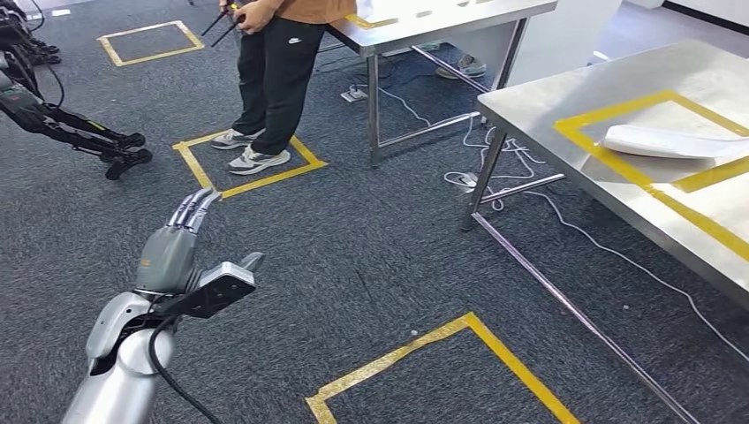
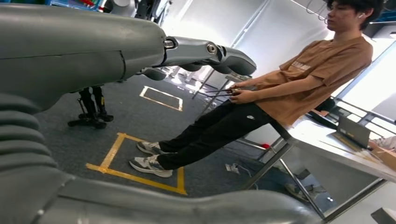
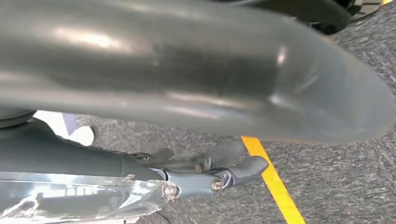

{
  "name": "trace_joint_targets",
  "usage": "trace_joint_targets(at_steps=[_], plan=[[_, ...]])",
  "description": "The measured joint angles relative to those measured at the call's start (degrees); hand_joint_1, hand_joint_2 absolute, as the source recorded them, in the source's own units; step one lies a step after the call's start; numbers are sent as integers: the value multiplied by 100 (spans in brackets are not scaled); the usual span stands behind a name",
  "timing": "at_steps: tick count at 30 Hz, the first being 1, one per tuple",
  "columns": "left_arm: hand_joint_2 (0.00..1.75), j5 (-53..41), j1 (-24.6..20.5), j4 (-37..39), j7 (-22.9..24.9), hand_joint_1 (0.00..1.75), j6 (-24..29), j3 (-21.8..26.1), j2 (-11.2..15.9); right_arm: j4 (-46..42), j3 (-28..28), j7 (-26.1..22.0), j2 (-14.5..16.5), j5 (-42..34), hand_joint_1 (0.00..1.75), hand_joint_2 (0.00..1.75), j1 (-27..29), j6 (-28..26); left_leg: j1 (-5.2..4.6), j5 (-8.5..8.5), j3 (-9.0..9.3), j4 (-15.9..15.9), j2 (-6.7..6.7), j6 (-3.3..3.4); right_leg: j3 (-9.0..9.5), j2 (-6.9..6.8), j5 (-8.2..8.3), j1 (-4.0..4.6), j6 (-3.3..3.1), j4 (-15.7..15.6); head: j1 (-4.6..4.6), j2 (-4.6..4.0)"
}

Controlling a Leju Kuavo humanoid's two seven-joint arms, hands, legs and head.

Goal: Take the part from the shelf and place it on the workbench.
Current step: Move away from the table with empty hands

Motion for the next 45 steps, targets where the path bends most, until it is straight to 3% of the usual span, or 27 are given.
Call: trace_joint_targets(at_steps=[2,4,7,8,9,10,12,14,16,17,19,22,23,24,26,28,29,30,32,33,35,37,39,40,41,43,45], plan=[[175,-14,20,0,0,0,-1,1,20,0,-2,6,1,0,0,0,-5,2,19,7,-21,-9,-7,-72,8,-68,38,7,-71,-25,-2,0],[175,-27,31,0,0,0,0,2,45,0,-4,3,2,4,0,0,-9,4,12,-171,-143,238,152,-128,25,-152,77,-7,-148,-78,-23,0],[175,-85,54,0,0,0,5,-6,67,-1,-4,-3,2,18,0,0,7,14,12,-688,-655,1293,366,-185,22,-305,84,-2,-189,-94,-44,0],[175,-109,78,-1,0,0,13,-9,79,-1,-4,-2,1,29,0,0,11,16,15,-746,-771,1529,380,-195,20,-358,81,0,-192,-94,-44,0],[175,-126,109,-2,0,0,26,-9,97,0,-4,-2,1,46,0,0,13,19,17,-694,-783,1562,387,-200,20,-412,79,0,-191,-94,-45,0],[175,-139,144,-5,0,0,45,-9,119,1,-4,-1,1,70,0,0,12,20,17,-545,-675,1368,407,-200,25,-462,74,-1,-186,-93,-45,0],[175,-153,220,-28,-1,0,92,-3,166,2,-4,-3,2,124,0,0,11,21,11,-190,-247,613,589,-195,46,-546,51,14,-155,-83,-49,0],[87,-155,295,-68,-13,0,140,9,204,2,-3,-9,3,167,0,0,14,20,-3,-56,36,88,747,-134,52,-619,16,54,-100,-51,-41,1],[0,-146,396,-102,-47,0,183,44,236,2,-1,-13,4,194,0,0,15,16,-19,-67,62,-10,699,-42,63,-708,-9,72,-50,-43,-26,1],[0,-143,449,-119,-71,0,197,74,249,2,1,-12,5,200,0,0,13,14,-16,-59,57,-15,655,-5,69,-723,-28,61,-19,-40,-20,0],[0,-149,495,-152,-123,0,199,126,262,2,4,-10,7,195,0,0,10,7,1,-40,58,-29,560,68,-18,-581,-205,37,39,193,-13,0],[0,-212,473,-173,-160,0,155,141,242,3,5,-14,7,141,0,0,15,0,7,-30,53,-31,414,122,-534,-317,-747,26,73,1318,2,0],[0,-241,457,-172,-160,0,130,141,235,3,4,-16,7,120,0,0,19,-1,5,-30,52,-30,362,125,-680,-299,-827,27,73,1603,3,0],[0,-270,437,-172,-159,0,110,139,232,4,4,-15,7,100,0,0,22,-1,4,-30,54,-29,309,125,-736,-293,-799,26,69,1688,2,0],[0,-325,378,-170,-151,0,91,131,227,4,3,-12,6,78,0,0,18,-1,10,-26,63,-26,196,114,-509,-255,-445,16,55,1164,3,0],[0,-357,321,-170,-140,0,92,121,223,4,3,-9,6,73,0,0,11,1,6,-21,55,-13,91,74,-132,-55,-115,-20,47,362,4,0],[0,-366,299,-170,-137,0,93,118,222,4,3,-9,7,72,0,0,8,1,4,-12,41,-9,48,41,-19,29,-44,-31,38,124,4,0],[0,-371,286,-170,-136,0,93,116,222,4,2,-8,7,71,0,0,7,1,5,1,24,-11,12,3,24,86,-34,-32,21,29,4,0],[0,-374,280,-169,-136,0,93,113,223,4,0,-4,6,69,0,0,5,-1,28,28,4,-32,-37,-70,27,24,-8,-16,-49,11,3,0],[0,-374,279,-169,-136,0,93,113,223,4,-1,-3,5,69,0,0,3,-1,30,1,-15,-2,18,-98,32,-17,11,-15,-92,-5,-3,0],[0,-373,258,-169,-136,0,93,109,223,4,-2,-3,5,68,0,0,-1,-1,20,-242,-194,363,214,-139,40,-121,40,-21,-166,-45,-24,0],[0,-373,239,-167,-136,0,93,104,222,4,-2,-3,5,66,0,0,7,-1,15,-620,-561,1129,359,-165,32,-234,42,-5,-197,-53,-40,0],[87,-373,240,-162,-134,0,93,102,223,4,-2,-3,5,63,0,0,14,2,17,-751,-791,1617,382,-178,24,-350,38,6,-203,-52,-40,0],[131,-372,241,-160,-128,0,93,102,226,4,-2,-3,5,62,0,0,13,4,17,-658,-751,1551,391,-177,26,-404,36,10,-202,-51,-39,0],[175,-368,241,-158,-120,0,93,102,229,4,-2,-3,5,63,0,0,9,9,16,-484,-597,1275,421,-170,32,-454,33,12,-197,-51,-40,0],[175,-350,233,-157,-98,0,93,99,235,4,-2,-3,5,68,0,0,1,15,3,-157,-149,477,605,-149,44,-533,11,34,-166,-34,-43,0],[175,-325,217,-157,-76,0,93,86,237,4,-2,-3,4,73,0,0,-3,16,-20,-62,83,28,730,-96,42,-603,-11,68,-115,-17,-28,1]])
